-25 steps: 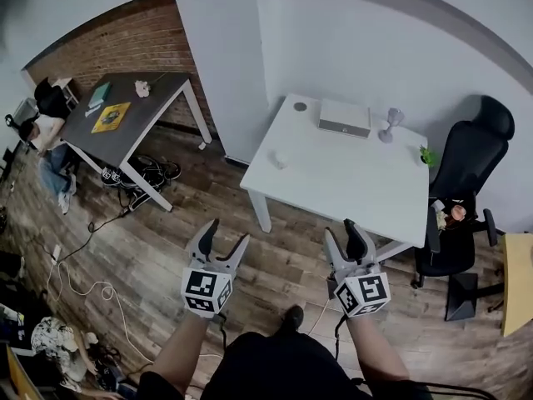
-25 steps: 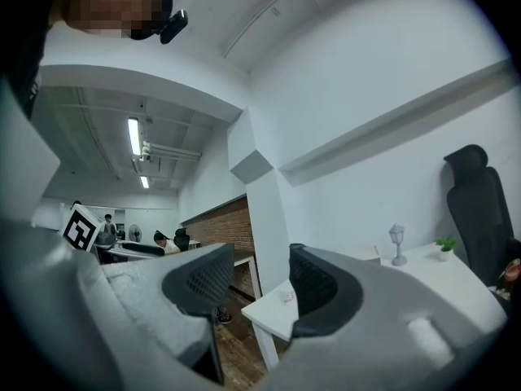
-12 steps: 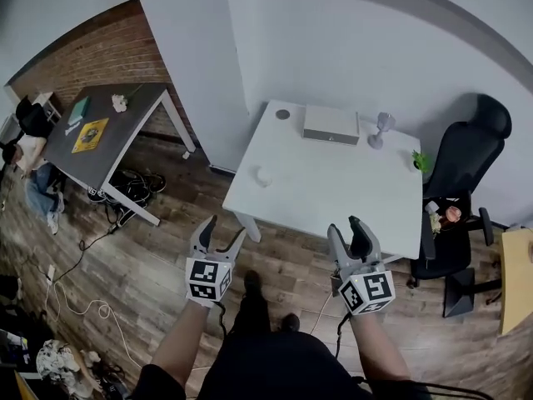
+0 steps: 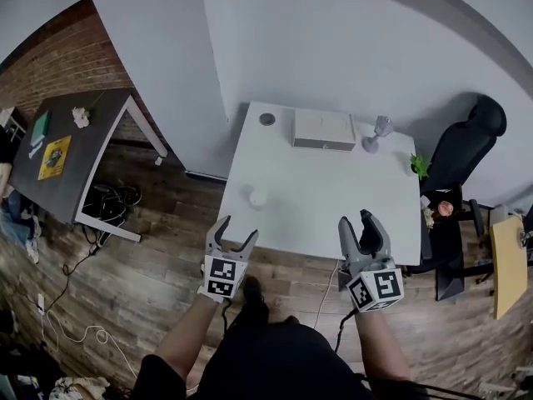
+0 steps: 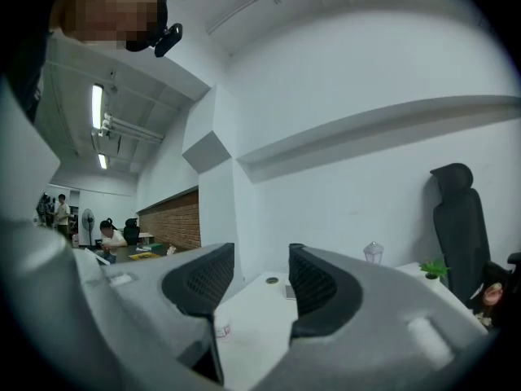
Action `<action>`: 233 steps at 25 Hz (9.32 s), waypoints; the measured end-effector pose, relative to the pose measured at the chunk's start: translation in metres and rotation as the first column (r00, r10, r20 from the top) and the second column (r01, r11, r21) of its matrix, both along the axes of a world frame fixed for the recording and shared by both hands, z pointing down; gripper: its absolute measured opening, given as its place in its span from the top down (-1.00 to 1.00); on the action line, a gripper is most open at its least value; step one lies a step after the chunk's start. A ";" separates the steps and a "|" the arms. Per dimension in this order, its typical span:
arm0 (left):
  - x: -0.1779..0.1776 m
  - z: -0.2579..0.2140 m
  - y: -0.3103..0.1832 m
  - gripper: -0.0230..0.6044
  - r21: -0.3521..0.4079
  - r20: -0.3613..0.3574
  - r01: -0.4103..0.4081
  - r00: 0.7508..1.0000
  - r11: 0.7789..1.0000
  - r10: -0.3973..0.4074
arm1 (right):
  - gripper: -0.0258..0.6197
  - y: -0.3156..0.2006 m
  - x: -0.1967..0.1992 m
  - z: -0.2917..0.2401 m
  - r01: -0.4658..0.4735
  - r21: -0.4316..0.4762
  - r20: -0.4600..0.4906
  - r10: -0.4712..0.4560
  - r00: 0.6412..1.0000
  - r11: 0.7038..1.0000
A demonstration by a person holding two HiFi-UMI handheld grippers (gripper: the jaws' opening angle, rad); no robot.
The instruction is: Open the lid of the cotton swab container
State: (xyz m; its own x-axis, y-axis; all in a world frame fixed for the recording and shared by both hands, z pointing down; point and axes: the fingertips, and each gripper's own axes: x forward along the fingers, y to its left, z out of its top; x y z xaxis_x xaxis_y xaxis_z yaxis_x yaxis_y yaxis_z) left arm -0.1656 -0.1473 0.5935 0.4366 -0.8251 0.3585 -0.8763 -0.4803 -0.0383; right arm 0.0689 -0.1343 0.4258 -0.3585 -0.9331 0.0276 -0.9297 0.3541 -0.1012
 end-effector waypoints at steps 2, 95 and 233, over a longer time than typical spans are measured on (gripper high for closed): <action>0.002 0.018 -0.016 -0.07 -0.031 -0.003 -0.027 1.000 0.999 0.027 | 0.27 -0.013 -0.007 0.002 -0.020 -0.009 -0.015 0.020 1.000 1.000; 0.153 -0.091 -0.040 0.13 -0.268 0.222 -0.685 0.640 0.677 0.735 | 0.13 -0.053 -0.110 0.015 0.792 -0.277 -0.238 -0.837 0.492 0.544; 0.083 -0.105 -0.099 0.13 -0.209 0.135 -0.109 0.981 0.972 0.139 | 0.81 -0.125 0.065 -0.054 0.150 0.152 -0.148 -0.128 0.981 0.977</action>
